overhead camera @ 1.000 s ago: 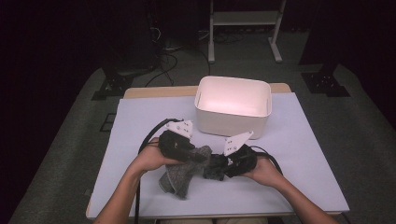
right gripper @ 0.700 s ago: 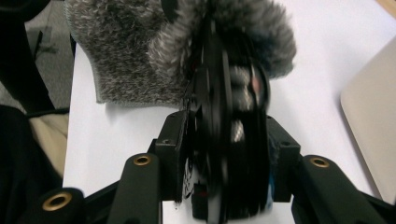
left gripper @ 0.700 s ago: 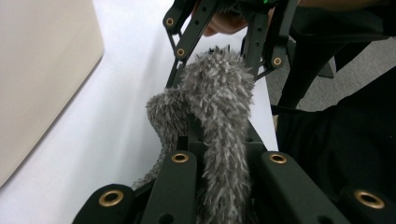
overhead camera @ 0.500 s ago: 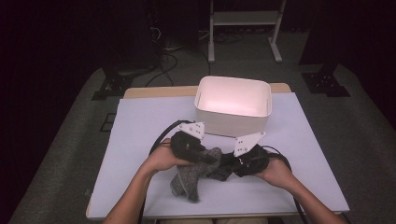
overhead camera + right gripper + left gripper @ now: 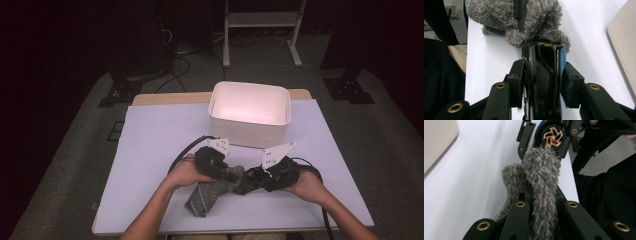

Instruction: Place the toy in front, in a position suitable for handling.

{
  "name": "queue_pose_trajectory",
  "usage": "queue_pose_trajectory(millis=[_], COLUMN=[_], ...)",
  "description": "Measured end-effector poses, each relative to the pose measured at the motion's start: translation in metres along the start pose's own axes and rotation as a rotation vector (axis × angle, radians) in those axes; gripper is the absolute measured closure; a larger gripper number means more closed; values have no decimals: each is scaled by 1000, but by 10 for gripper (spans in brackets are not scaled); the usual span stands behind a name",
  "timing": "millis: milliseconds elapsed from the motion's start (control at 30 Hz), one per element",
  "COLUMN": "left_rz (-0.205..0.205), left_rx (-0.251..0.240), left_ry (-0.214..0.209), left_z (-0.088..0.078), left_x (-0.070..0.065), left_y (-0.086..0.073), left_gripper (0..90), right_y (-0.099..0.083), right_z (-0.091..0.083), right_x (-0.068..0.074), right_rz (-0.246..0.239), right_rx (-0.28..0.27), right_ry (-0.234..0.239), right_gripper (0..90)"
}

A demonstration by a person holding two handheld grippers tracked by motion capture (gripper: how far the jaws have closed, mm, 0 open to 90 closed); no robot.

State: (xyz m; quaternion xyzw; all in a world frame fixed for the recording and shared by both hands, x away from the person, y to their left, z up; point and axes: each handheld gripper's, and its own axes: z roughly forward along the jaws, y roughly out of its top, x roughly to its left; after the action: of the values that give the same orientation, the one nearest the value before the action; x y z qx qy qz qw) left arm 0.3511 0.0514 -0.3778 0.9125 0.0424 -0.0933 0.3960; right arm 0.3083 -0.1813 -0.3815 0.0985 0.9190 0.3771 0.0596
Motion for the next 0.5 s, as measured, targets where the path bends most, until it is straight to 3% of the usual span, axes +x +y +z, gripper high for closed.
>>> queue_pose_trajectory(millis=[500], left_rz=[16], left_rx=[37], left_ry=[14], left_z=[13], left_x=[1], left_y=[4], left_gripper=[817], right_y=[-25], right_z=[-9], right_x=[0], right_rz=[21], right_rx=[31], right_ry=[6], right_gripper=[577])
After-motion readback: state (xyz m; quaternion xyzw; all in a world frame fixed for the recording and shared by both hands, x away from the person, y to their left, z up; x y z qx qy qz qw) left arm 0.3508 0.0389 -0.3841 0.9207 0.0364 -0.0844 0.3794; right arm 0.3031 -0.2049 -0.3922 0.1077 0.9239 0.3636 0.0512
